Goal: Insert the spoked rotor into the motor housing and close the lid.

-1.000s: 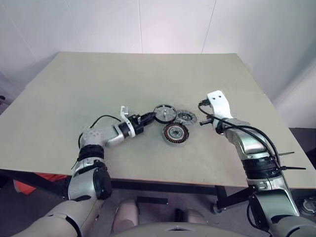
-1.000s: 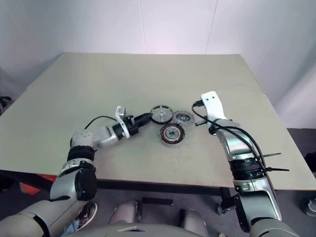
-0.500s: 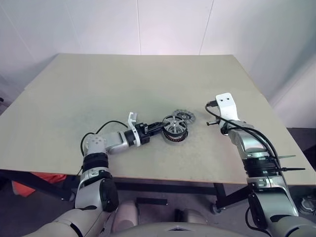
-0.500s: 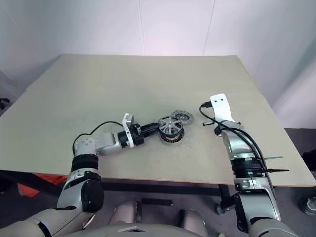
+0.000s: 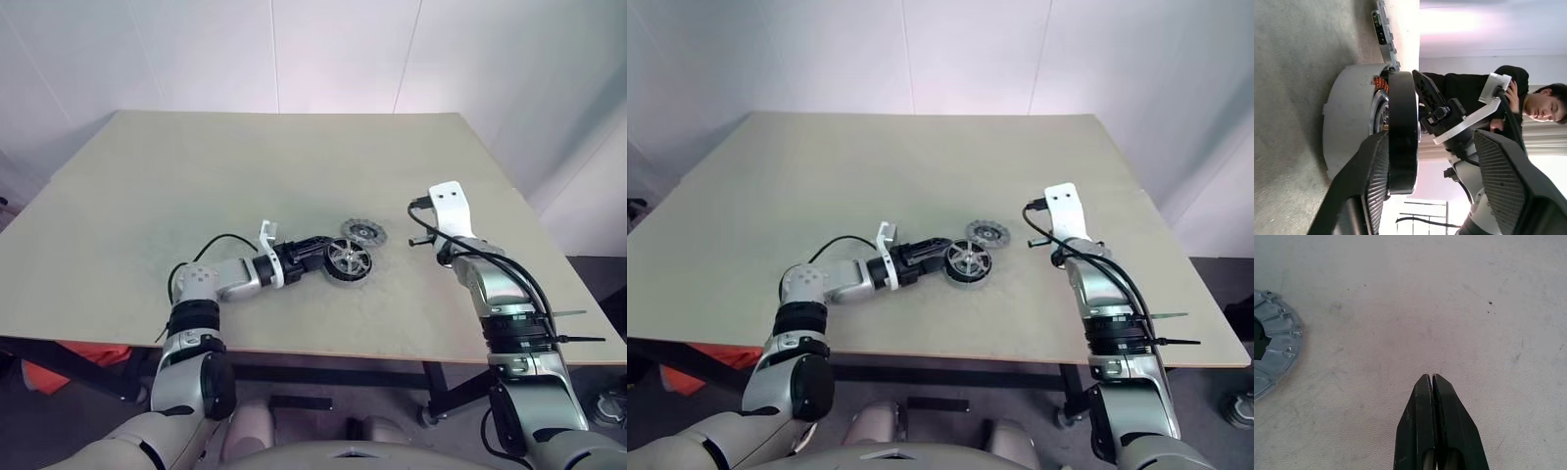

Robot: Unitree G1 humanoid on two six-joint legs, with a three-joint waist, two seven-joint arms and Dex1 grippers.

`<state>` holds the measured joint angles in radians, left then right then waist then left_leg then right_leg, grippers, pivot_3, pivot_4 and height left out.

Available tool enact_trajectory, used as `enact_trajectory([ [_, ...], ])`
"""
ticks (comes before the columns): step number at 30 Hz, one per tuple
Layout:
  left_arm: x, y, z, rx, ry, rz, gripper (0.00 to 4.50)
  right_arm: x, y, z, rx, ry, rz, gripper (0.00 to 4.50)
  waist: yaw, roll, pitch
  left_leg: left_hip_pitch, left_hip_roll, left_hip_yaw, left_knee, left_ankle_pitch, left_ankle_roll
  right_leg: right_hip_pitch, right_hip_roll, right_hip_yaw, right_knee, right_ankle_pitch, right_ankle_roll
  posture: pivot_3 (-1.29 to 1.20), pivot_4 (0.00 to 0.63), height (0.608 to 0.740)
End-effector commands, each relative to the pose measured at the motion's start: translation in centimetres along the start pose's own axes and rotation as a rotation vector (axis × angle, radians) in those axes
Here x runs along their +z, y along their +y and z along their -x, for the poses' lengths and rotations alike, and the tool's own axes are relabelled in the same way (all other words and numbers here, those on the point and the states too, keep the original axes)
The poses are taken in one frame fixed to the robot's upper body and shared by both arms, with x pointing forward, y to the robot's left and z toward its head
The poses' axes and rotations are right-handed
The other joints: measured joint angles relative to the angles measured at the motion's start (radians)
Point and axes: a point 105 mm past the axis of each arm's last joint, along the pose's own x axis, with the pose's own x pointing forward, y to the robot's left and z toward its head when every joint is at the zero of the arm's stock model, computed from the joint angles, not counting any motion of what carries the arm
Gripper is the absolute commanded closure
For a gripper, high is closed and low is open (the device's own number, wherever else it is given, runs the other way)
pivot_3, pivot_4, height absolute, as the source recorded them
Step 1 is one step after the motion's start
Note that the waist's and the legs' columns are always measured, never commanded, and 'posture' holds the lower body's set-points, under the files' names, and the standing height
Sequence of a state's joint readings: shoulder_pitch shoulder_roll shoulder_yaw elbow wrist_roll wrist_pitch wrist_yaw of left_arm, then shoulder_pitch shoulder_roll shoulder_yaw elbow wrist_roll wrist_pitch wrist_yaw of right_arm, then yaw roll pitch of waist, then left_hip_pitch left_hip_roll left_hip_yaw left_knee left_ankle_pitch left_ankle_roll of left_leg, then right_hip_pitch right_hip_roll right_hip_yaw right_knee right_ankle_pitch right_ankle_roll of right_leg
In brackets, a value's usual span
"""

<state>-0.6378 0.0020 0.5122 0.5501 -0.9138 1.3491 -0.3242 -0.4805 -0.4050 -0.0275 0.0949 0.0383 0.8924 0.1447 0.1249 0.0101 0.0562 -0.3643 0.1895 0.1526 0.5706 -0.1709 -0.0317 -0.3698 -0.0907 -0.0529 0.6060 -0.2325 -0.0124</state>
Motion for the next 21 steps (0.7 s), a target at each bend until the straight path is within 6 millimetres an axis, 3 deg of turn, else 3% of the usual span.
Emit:
enact_trajectory([
  [1, 2.8, -1.1, 1.6, -0.003, -0.085, -0.072, 1.81, 2.4, 0.3, 0.9, 0.037, -0.101, 0.018, 4.50, -0.001, 0.000, 0.000, 0.000, 0.000, 0.000, 0.000, 0.000, 0.000, 0.000, 0.000, 0.000, 0.000, 0.000, 0.000, 0.00, 0.000, 0.740],
  [4, 5.2, -2.3, 3.0, -0.005, -0.161, -0.137, 1.81, 3.6, 1.9, 1.6, 0.134, -0.169, 0.064, 4.50, -0.003, 0.000, 0.000, -0.003, 0.001, -0.001, -0.001, 0.001, -0.001, -0.004, 0.001, 0.000, 0.000, 0.002, -0.002, 0.00, 0.000, 0.740],
  [7, 7.1, -3.4, 4.3, -0.007, -0.226, -0.187, 1.81, 5.6, 6.2, 4.2, 0.396, -0.293, 0.070, 4.50, -0.001, 0.000, 0.000, -0.005, 0.000, -0.001, -0.003, 0.000, 0.000, -0.005, 0.001, 0.000, 0.000, 0.004, -0.006, 0.00, 0.000, 0.740],
  [10, 8.1, -3.6, 5.0, 0.001, -0.270, -0.216, 1.81, 6.7, 9.2, 6.7, 0.570, -0.363, 0.086, 4.50, 0.000, 0.000, 0.000, -0.005, 0.000, -0.002, -0.005, -0.001, 0.002, -0.005, 0.001, 0.000, -0.001, 0.003, -0.004, 0.00, 0.000, 0.740],
  [13, 8.3, -3.3, 4.9, 0.015, -0.287, -0.227, 1.81, 5.5, 11.1, 7.2, 0.649, -0.325, 0.122, 4.50, 0.003, -0.001, 0.001, -0.005, -0.001, -0.002, -0.005, -0.003, 0.004, -0.005, 0.001, 0.000, -0.001, 0.002, -0.006, 0.00, 0.000, 0.740],
  [17, 7.9, -2.8, 4.4, 0.012, -0.293, -0.212, 1.81, 3.6, 11.6, 6.4, 0.653, -0.246, 0.106, 4.50, 0.005, -0.002, 0.001, -0.005, -0.001, -0.002, -0.003, -0.003, 0.005, -0.003, 0.000, 0.000, -0.002, 0.001, -0.006, 0.00, 0.000, 0.740],
  [21, 8.1, -1.9, 4.6, 0.040, -0.330, -0.190, 1.81, -0.5, 12.4, 5.3, 0.664, -0.103, 0.099, 4.50, 0.001, -0.002, 0.002, -0.003, 0.000, -0.002, -0.003, -0.002, 0.003, -0.001, 0.000, 0.000, -0.001, 0.001, -0.006, 0.00, 0.000, 0.740],
])
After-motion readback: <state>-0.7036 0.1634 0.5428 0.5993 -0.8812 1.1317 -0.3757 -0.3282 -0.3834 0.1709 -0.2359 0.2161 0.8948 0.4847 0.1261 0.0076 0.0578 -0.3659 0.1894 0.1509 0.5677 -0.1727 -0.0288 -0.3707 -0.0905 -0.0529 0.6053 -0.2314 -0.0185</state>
